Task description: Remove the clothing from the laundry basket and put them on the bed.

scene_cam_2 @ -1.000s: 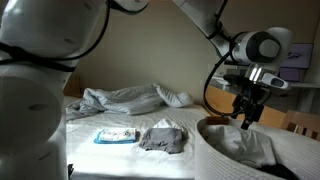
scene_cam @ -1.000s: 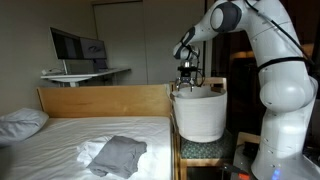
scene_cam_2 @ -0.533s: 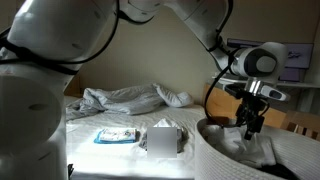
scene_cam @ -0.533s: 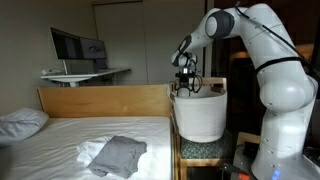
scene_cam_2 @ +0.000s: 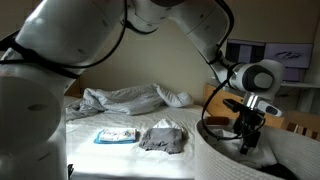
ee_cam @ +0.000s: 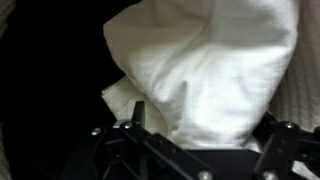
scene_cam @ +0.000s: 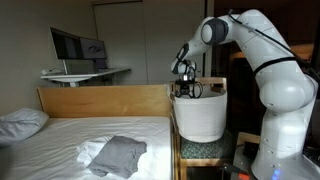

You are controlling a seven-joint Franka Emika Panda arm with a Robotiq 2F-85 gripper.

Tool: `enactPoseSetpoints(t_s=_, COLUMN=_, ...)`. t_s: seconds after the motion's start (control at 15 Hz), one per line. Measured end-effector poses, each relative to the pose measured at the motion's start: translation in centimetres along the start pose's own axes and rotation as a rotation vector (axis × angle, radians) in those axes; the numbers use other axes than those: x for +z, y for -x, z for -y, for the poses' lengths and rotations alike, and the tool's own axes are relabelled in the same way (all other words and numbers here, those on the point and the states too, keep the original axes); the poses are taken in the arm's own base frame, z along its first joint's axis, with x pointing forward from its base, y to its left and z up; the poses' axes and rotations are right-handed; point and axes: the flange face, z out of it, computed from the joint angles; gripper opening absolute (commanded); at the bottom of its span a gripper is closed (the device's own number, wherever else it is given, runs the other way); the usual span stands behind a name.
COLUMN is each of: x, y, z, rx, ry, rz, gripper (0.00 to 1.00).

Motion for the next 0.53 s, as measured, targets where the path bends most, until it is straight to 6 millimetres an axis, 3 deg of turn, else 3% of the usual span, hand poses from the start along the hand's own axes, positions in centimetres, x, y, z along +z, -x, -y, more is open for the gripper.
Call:
enactPoseSetpoints(t_s=0.2, x=1.0, y=0.0, z=0.2, rx=-0.003, ry=0.011, rz=0.011, gripper=0.53)
enactPoseSetpoints(t_s=0.53, x=0.6, y=0.4, z=1.3, rx=-0.021, ry=0.005, rz=0.011, gripper=0.21)
